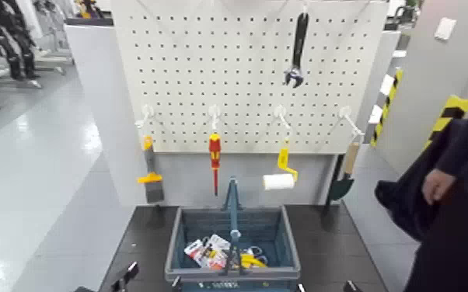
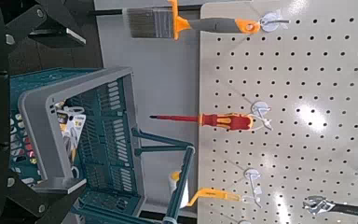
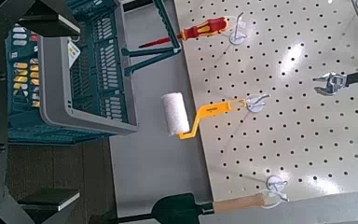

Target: Put the black wrench into the crate.

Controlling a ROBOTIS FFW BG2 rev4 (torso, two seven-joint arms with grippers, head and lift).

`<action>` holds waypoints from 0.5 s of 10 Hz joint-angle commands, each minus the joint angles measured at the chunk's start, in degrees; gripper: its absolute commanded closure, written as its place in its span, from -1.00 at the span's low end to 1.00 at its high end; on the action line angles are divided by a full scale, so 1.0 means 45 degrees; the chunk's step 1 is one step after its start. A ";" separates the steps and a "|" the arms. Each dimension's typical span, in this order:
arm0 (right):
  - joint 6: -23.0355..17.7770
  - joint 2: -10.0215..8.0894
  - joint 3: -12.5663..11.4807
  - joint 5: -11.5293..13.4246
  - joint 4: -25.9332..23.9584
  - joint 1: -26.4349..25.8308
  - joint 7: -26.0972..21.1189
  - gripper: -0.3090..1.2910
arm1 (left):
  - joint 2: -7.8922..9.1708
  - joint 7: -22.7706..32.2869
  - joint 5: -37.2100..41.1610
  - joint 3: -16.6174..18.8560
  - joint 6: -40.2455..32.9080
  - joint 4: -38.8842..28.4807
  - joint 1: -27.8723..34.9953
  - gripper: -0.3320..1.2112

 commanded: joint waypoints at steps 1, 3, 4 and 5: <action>-0.0047 0.0003 0.0001 -0.0032 0.0002 0.0044 -0.0064 -0.50 | 0.0000 -0.0001 -0.0025 -0.0004 0.0003 -0.0015 -0.0016 -0.26; -0.0047 -0.0017 0.0001 -0.0032 0.0002 0.0024 -0.0064 -0.50 | 0.0019 -0.0001 -0.0025 -0.0024 0.0003 -0.0015 -0.0016 -0.26; -0.0047 0.0003 -0.0077 -0.0012 0.0002 -0.0015 -0.0064 -0.50 | 0.0039 -0.0001 -0.0025 -0.0043 0.0003 0.0004 -0.0016 -0.26; 0.0011 0.0003 -0.0292 -0.0012 -0.0018 -0.0230 0.0014 -0.50 | 0.0039 -0.0001 -0.0025 -0.0063 0.0022 -0.0015 -0.0016 -0.26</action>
